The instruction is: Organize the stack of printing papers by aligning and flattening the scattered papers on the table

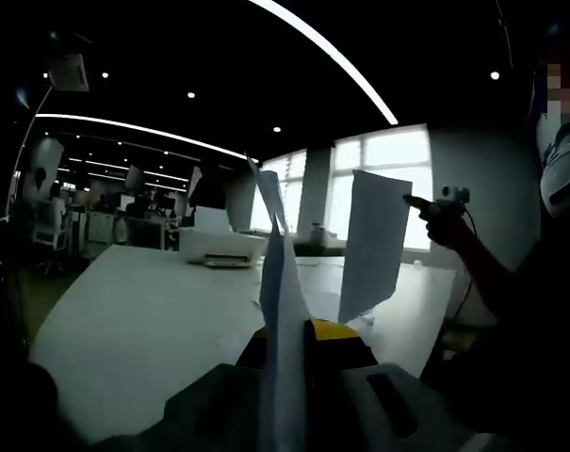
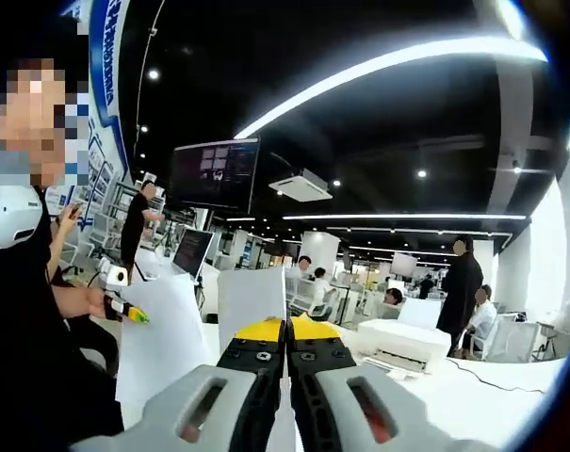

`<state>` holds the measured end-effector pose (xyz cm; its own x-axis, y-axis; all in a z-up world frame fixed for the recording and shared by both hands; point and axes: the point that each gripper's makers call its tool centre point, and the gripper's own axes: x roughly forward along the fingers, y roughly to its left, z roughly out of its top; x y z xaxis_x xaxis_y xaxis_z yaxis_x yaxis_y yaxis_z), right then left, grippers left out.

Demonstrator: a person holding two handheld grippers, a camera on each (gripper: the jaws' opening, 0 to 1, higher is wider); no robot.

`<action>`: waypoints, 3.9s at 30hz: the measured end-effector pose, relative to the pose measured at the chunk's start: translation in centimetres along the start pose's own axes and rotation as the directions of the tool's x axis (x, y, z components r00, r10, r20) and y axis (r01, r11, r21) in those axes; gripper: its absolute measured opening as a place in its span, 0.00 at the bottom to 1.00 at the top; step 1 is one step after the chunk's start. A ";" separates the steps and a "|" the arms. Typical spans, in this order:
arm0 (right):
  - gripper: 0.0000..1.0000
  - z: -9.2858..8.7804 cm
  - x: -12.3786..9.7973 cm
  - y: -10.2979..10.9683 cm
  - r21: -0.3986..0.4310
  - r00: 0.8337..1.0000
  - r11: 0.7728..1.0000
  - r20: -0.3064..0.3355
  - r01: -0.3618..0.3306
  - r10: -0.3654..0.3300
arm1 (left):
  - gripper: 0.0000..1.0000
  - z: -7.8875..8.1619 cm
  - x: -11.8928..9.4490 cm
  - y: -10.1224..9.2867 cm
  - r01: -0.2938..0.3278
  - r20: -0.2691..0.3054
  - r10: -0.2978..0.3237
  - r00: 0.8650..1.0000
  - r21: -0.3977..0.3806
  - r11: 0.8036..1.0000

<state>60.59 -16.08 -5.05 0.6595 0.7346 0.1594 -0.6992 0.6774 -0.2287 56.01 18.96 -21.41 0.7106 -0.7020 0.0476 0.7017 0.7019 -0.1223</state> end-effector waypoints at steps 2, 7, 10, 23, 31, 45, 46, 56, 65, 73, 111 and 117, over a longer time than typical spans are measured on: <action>0.00 0.2 -0.1 0.1 -0.006 1.000 1.000 0.000 -0.006 0.006 | 0.06 0.1 0.0 0.0 0.002 0.001 -0.002 1.000 0.001 1.000; 0.00 0.5 -0.5 0.0 -0.009 1.000 1.000 -0.004 -0.017 0.017 | 0.06 0.1 0.0 0.1 0.002 0.003 -0.002 1.000 0.000 1.000; 0.00 0.7 -0.9 0.0 -0.014 1.000 1.000 -0.007 -0.023 0.023 | 0.06 0.0 0.0 0.1 0.003 0.000 -0.003 1.000 0.003 1.000; 0.00 0.6 -1.6 1.1 0.004 0.996 0.996 -0.022 -0.087 0.087 | 0.06 0.0 0.3 -0.2 0.009 0.000 -0.009 1.000 0.004 1.000; 0.00 -0.5 -0.8 2.7 0.023 0.987 0.989 -0.050 -0.148 0.149 | 0.06 -0.1 0.2 -0.2 0.008 0.001 -0.008 1.000 0.002 1.000; 0.00 -1.4 2.2 5.0 0.009 0.963 0.968 -0.092 -0.252 0.252 | 0.06 -0.1 0.0 -0.2 0.012 0.001 -0.012 1.000 0.003 1.000; 0.00 -1.3 2.2 5.1 0.006 0.962 0.966 -0.091 -0.257 0.256 | 0.06 -0.2 0.0 -0.1 0.011 0.000 -0.011 1.000 0.002 1.000; 0.00 0.0 1.2 6.7 -0.031 0.945 0.946 -0.081 -0.321 0.318 | 0.06 -0.3 0.1 -0.3 0.011 -0.001 -0.011 1.000 -0.001 1.000; 0.00 2.5 0.1 7.4 -0.074 0.922 0.919 -0.043 -0.386 0.384 | 0.06 -0.1 0.1 -0.4 0.013 -0.001 -0.013 1.000 0.006 1.000; 0.00 2.8 -0.8 8.1 -0.001 0.879 0.880 -0.050 -0.475 0.475 | 0.06 -0.1 0.3 -0.5 0.018 -0.003 -0.018 1.000 0.004 1.000; 0.00 -5.2 8.4 9.1 0.044 0.845 0.865 -0.195 -0.500 0.498 | 0.06 -0.6 0.4 -0.7 0.038 -0.014 -0.038 0.999 0.002 0.999; 0.00 -5.8 9.7 9.0 0.055 0.853 0.874 -0.196 -0.484 0.484 | 0.06 -0.5 0.5 -0.8 0.042 -0.014 -0.042 0.999 0.003 0.999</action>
<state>62.35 -3.08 -11.07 0.2778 0.9466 -0.1635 -0.9448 0.2385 -0.2245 55.78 17.98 -21.76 0.6794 -0.7327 0.0390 0.7313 0.6718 -0.1174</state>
